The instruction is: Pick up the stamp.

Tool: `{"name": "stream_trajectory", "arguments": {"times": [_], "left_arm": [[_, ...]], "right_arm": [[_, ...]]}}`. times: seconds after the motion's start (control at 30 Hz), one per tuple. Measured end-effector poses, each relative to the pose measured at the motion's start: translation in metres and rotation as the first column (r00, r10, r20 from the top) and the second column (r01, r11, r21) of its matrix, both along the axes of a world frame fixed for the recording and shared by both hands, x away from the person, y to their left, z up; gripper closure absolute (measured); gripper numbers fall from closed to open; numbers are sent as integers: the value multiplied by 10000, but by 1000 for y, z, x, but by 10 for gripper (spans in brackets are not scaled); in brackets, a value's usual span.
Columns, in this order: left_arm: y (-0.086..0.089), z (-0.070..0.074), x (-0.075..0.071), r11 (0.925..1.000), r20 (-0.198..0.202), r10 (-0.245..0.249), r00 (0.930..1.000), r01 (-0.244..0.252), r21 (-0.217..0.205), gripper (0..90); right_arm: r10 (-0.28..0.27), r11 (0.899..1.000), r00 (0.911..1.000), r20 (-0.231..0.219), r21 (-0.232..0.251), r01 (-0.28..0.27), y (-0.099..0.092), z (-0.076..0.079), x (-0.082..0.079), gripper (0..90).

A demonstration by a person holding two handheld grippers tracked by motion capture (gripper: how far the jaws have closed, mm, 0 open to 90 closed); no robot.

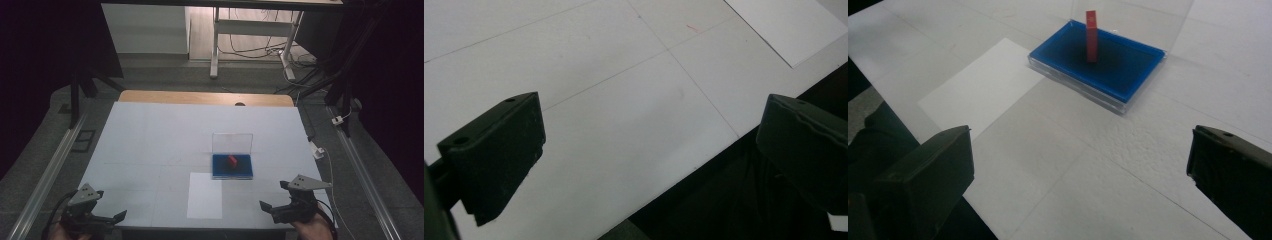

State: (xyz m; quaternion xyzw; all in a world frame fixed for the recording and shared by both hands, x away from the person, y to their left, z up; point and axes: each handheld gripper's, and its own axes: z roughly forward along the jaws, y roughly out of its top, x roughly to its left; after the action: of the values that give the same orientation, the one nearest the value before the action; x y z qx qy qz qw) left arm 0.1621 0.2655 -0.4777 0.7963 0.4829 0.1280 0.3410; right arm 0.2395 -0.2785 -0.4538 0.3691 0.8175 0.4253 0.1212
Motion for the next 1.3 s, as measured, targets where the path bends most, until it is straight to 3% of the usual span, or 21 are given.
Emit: {"name": "stream_trajectory", "arguments": {"times": [0.2,0.23,0.43,1.07,1.3], "left_arm": [[0,0,0,10000,-2,19,10000,-19,-21,0],[0,0,0,10000,3,27,10000,-27,-23,0],[0,0,0,10000,6,37,10000,-37,-18,0],[0,0,0,10000,17,36,10000,-36,34,0],[-1,0,0,10000,9,23,10000,-23,52,0]], "right_arm": [[139,9995,9999,-64,274,-138,4,-1,2,9],[141,9997,9998,153,172,-144,6,0,3,8],[213,9998,9995,247,-37,-212,11,0,7,0],[509,9979,9986,126,-399,-504,29,1,23,0],[707,9960,9974,-120,-545,-713,39,-1,32,0]]}}
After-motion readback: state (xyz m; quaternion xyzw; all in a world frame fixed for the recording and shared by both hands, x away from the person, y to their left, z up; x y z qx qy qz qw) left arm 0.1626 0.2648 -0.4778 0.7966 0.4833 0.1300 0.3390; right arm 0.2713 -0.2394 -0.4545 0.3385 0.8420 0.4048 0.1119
